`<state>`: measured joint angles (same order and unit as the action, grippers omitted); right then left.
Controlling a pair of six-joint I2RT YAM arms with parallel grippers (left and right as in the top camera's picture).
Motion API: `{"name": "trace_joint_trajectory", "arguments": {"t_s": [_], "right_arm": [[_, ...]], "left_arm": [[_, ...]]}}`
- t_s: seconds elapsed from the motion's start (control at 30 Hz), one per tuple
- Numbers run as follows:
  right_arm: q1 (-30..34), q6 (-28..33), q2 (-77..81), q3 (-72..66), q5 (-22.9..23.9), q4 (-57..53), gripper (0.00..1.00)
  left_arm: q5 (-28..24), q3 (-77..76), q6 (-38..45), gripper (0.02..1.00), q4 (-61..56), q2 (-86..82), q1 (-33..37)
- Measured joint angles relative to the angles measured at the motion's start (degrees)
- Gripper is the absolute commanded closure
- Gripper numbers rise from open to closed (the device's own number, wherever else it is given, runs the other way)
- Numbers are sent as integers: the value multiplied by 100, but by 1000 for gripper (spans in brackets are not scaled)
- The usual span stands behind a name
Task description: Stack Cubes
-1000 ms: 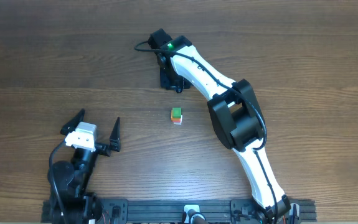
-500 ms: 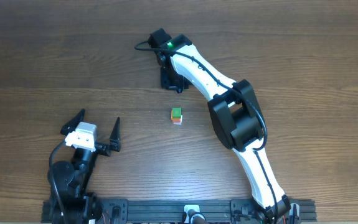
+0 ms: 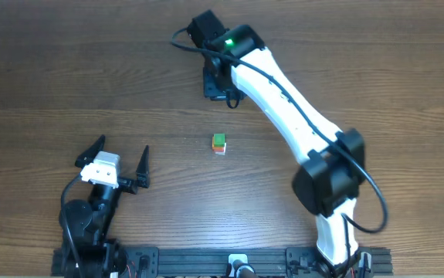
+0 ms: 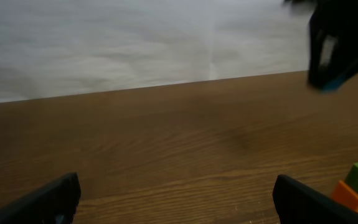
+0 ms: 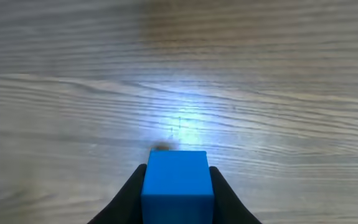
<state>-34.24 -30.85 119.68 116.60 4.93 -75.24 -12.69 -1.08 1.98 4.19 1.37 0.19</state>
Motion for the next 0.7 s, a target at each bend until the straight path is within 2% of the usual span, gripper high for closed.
{"name": "trace_joint_trajectory", "arguments": {"t_s": [0.27, 0.53, 0.7], "right_arm": [[-372, -240, -695, -216, 90, -404, 989], [-826, -632, -1403, -1692, 109, 98, 991], [-946, -809, -1491, -2090, 105, 258, 989]], "left_arm": [[0, 0, 0, 18, 0, 2, 0], [0, 0, 0, 18, 0, 0, 0], [0, 0, 2, 18, 0, 0, 0]]}}
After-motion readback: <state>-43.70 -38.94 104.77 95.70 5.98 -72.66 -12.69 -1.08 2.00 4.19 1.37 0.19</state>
